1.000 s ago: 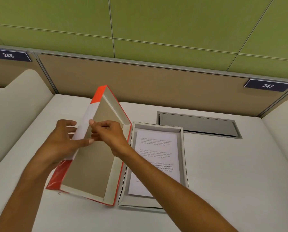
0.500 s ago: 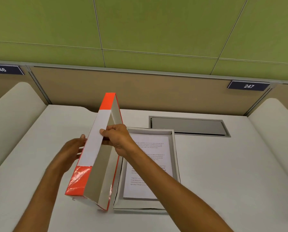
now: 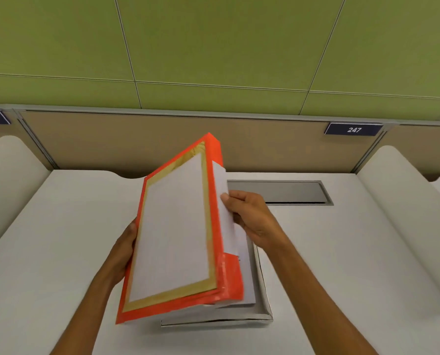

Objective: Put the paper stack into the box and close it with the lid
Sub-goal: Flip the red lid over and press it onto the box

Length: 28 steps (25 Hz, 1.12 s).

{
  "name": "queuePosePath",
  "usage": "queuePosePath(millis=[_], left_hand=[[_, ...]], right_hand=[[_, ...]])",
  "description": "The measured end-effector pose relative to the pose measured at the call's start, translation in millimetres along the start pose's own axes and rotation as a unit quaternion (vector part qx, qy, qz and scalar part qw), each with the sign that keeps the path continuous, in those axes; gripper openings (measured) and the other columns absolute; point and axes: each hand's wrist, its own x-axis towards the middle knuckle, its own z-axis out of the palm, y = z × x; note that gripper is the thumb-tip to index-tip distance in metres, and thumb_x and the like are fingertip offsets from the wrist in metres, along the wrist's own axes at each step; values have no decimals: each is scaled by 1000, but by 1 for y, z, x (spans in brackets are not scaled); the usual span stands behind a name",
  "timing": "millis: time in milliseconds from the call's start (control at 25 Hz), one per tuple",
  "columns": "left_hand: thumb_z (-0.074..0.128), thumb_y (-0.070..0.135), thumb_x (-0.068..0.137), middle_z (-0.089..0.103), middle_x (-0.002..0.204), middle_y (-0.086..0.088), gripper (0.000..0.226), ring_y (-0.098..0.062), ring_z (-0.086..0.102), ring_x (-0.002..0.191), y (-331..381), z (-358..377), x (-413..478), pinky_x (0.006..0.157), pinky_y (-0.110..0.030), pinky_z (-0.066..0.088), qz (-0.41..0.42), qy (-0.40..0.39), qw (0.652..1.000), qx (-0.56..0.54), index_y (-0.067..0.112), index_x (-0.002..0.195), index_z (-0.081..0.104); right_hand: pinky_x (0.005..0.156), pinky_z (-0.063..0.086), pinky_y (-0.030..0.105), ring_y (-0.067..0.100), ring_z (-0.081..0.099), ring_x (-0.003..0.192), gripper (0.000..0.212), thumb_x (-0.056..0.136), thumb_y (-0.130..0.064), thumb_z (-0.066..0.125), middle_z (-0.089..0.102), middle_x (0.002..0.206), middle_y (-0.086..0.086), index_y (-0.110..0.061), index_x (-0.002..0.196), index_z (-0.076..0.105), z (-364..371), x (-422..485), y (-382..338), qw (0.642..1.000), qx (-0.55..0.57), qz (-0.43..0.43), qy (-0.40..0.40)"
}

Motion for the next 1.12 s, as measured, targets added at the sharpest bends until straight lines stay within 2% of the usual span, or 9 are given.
queuePosePath(millis=[120, 200, 280, 320, 520, 600, 720, 1000, 1120], left_hand=[[36, 76, 87, 67, 127, 13, 49, -21, 68, 115, 1, 32, -2, 88, -39, 58, 38, 26, 997, 62, 59, 132, 47], [32, 71, 92, 59, 139, 11, 52, -24, 59, 127, -1, 53, -2, 97, -43, 53, 50, 48, 991, 114, 54, 140, 40], [23, 65, 95, 43, 155, 2, 61, -31, 45, 140, -6, 69, 0, 113, -53, 38, 55, 60, 977, 194, 44, 152, 26], [21, 64, 96, 39, 158, 0, 63, -32, 42, 142, -9, 76, 2, 115, -55, 33, 53, 65, 970, 228, 41, 154, 22], [21, 50, 102, 52, 148, -10, 59, -35, 56, 129, -27, 91, 8, 108, -51, 42, 46, 83, 944, 315, 31, 157, 16], [21, 47, 102, 56, 142, -12, 58, -33, 59, 124, -34, 91, 10, 106, -51, 46, 48, 93, 938, 330, 29, 157, 15], [23, 45, 103, 61, 133, -14, 57, -32, 62, 115, -41, 92, 14, 102, -50, 51, 63, 104, 936, 330, 29, 157, 17], [25, 43, 103, 60, 132, -14, 56, -31, 62, 115, -49, 94, 25, 100, -49, 50, 75, 124, 930, 338, 28, 157, 20], [24, 44, 103, 55, 141, -14, 57, -33, 57, 124, -51, 94, 29, 105, -51, 45, 69, 114, 933, 335, 28, 157, 18]], right_hand=[[78, 62, 32, 18, 75, 91, 47, 85, -57, 63, 76, 105, 2, -20, 115, 68, -39, -17, 17, 986, -148, -11, 70], [81, 62, 34, 14, 73, 93, 55, 85, -61, 59, 69, 116, -7, -33, 131, 54, -57, -24, 40, 971, -208, 11, 113], [74, 58, 25, 10, 69, 89, 54, 90, -59, 52, 61, 117, -14, -42, 139, 40, -73, -27, 65, 958, -252, 21, 138], [72, 57, 22, 8, 68, 86, 53, 92, -58, 48, 60, 115, -14, -43, 141, 37, -80, -27, 78, 953, -266, 28, 144], [60, 55, 12, 5, 69, 76, 61, 97, -54, 40, 67, 100, -12, -32, 152, 26, -103, -20, 123, 941, -300, 65, 146], [72, 61, 22, 11, 72, 83, 61, 97, -54, 39, 70, 104, -6, -32, 152, 26, -108, -15, 134, 943, -292, 71, 141], [88, 60, 40, 19, 72, 94, 60, 98, -53, 38, 70, 116, 2, -32, 153, 26, -112, -9, 144, 948, -274, 85, 136], [88, 60, 44, 22, 73, 92, 55, 100, -48, 39, 71, 111, 4, -31, 151, 29, -116, -2, 157, 955, -254, 77, 133], [87, 60, 43, 23, 73, 92, 55, 100, -49, 39, 71, 111, 5, -29, 151, 31, -113, 2, 158, 955, -255, 79, 131]])
